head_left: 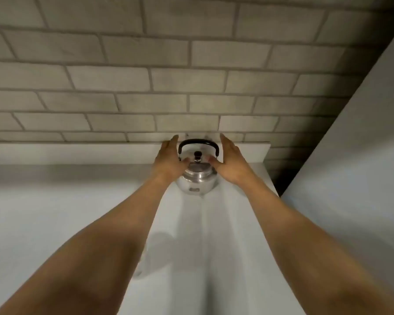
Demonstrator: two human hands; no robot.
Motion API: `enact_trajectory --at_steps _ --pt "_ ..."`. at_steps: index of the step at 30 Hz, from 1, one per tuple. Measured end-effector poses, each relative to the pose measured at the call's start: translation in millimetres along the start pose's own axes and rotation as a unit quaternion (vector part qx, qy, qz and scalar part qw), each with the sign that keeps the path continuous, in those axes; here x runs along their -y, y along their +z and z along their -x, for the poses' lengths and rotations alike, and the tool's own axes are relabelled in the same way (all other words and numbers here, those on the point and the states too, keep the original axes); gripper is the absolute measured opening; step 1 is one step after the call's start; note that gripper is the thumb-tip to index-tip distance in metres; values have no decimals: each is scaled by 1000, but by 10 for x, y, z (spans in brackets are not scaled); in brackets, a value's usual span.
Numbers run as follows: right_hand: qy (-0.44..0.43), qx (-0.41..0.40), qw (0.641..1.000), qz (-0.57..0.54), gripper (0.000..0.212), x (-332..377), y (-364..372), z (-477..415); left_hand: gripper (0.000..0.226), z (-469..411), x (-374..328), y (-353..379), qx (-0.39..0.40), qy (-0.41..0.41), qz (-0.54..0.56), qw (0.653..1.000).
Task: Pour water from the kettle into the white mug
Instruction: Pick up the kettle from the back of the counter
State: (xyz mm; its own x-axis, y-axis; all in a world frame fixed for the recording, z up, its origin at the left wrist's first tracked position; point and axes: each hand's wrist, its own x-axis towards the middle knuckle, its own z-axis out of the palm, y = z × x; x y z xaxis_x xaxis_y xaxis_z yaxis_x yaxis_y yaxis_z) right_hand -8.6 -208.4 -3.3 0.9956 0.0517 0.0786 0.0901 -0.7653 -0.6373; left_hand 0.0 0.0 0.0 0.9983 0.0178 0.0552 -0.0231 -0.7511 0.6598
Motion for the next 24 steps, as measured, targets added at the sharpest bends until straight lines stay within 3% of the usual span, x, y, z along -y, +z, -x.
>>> enact_trajectory --at_steps 5,9,13,17,24 --pt "-65 23 998 -13 84 -37 94 -369 63 -294 -34 158 2 -1 28 1000" --pt "-129 39 991 -3 48 -44 163 -508 28 -381 -20 175 -19 18 6 1000" --pt "-170 28 985 -9 28 39 142 -605 29 -353 27 118 -16 32 -14 999" --pt "-148 57 987 -24 25 95 98 -568 29 -285 14 22 5 31 -36 999" --pt "-161 -20 986 -47 17 360 -198 -111 31 229 -206 -272 -8 69 -14 997"
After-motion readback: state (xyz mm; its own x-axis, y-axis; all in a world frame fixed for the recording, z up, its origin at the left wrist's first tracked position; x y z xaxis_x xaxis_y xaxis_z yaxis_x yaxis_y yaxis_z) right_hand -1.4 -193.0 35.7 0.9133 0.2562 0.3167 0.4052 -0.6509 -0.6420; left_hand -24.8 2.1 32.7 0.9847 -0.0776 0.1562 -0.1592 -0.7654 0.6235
